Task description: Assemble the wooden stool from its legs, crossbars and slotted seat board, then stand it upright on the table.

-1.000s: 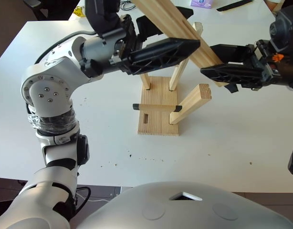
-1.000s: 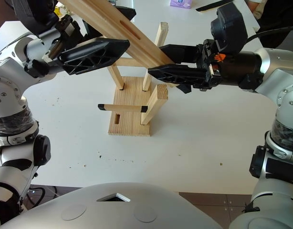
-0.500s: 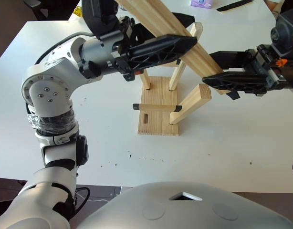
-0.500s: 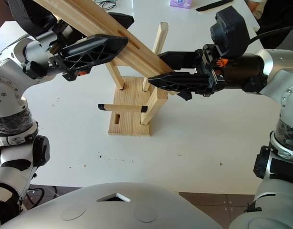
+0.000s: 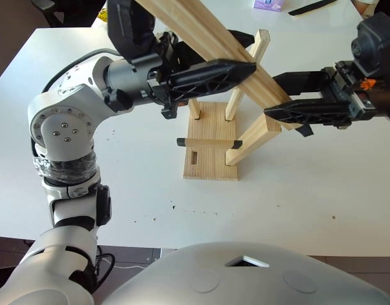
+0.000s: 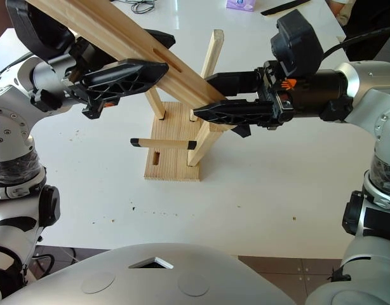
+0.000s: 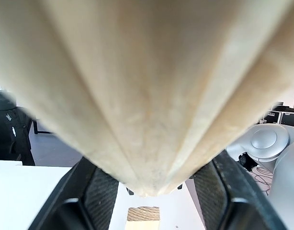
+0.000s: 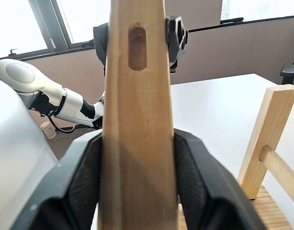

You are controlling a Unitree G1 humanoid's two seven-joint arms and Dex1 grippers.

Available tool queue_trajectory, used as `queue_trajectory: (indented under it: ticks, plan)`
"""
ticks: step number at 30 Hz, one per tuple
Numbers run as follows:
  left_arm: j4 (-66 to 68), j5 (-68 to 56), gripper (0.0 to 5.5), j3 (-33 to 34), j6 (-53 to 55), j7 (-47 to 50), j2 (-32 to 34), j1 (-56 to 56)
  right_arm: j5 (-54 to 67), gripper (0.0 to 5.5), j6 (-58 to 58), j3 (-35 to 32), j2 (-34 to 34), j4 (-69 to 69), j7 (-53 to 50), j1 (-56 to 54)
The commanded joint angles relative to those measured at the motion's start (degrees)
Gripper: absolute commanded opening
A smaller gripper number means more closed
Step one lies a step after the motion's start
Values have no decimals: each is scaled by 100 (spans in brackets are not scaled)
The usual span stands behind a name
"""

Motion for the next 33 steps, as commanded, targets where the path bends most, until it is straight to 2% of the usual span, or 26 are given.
queue_trajectory:
  ticks: [1,9,13,23,28,33]
  plan:
    - [11,36,211,-102,126,-3,79,-13,-56,242,-119,-7,26,7,-58,-249]
    - [317,-305,208,169,175,263,51,-352,-242,361,-158,-33,-127,32,80,88]
    - [456,-317,208,325,232,204,265,-497,-457,420,-237,-261,-334,530,343,260]
    - [971,-66,207,817,678,-704,1757,-815,-1236,422,-731,-1081,-567,1722,660,1264]
    - [1713,456,207,968,447,-1026,2261,-1345,-1464,422,-957,-1276,-428,1312,712,2225]
    - [1728,1345,207,741,29,-1971,2894,-757,-1674,422,-1180,-1200,-288,560,662,3088]
